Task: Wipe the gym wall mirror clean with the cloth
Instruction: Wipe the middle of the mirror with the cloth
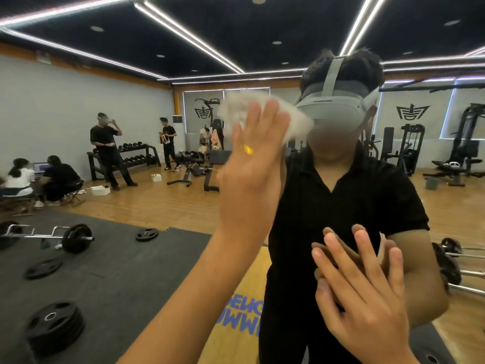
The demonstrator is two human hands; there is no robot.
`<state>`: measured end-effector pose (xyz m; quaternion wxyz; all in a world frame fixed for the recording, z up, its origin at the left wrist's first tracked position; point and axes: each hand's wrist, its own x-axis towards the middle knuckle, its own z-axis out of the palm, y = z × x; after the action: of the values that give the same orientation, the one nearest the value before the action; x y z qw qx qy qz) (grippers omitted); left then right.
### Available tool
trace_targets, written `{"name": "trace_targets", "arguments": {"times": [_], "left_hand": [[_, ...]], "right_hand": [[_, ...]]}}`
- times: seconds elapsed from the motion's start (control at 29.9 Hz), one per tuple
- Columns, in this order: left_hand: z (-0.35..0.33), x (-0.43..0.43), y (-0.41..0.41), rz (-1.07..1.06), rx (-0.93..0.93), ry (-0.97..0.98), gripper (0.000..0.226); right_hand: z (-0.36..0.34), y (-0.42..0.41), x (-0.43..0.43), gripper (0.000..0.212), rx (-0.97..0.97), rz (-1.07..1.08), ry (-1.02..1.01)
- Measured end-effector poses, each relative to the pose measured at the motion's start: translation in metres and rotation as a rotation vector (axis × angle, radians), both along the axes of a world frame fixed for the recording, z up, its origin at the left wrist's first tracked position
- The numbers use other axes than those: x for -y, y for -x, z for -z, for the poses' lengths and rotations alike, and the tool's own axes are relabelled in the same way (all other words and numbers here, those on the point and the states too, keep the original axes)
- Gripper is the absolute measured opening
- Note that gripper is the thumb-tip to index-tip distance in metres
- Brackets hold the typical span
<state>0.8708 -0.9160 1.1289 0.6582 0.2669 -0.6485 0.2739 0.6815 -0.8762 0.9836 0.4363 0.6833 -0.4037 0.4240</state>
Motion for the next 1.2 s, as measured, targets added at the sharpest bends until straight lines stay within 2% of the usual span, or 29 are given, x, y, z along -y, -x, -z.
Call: {"name": "trace_targets", "arguments": {"times": [0.07,0.13,0.23,0.37,0.7,1.04,1.2], "left_hand": [[0.037,-0.005,-0.005,-0.002,0.037,-0.044,0.045],[0.044,-0.002,-0.01,-0.011,0.06,-0.026,0.046],[0.001,0.011,-0.012,-0.037,0.064,0.06,0.046],[-0.05,0.015,-0.011,0.037,0.044,0.072,0.043],[0.059,0.001,-0.036,0.008,0.121,-0.046,0.056],[0.059,0.003,-0.039,0.05,0.112,-0.048,0.06],[0.059,0.008,-0.039,0.06,0.098,-0.018,0.061]], "right_hand": [[0.0,-0.001,0.001,0.041,-0.006,0.002,0.006],[-0.001,-0.002,0.001,0.04,-0.003,0.007,0.01],[-0.001,-0.003,0.0,0.039,-0.004,0.008,0.012],[-0.003,-0.004,0.0,0.039,0.002,0.005,0.02],[-0.003,-0.004,0.0,0.039,0.004,-0.011,0.014],[-0.004,-0.006,-0.004,0.04,-0.002,-0.007,0.009],[-0.012,-0.026,-0.007,0.037,0.074,-0.07,0.017]]}}
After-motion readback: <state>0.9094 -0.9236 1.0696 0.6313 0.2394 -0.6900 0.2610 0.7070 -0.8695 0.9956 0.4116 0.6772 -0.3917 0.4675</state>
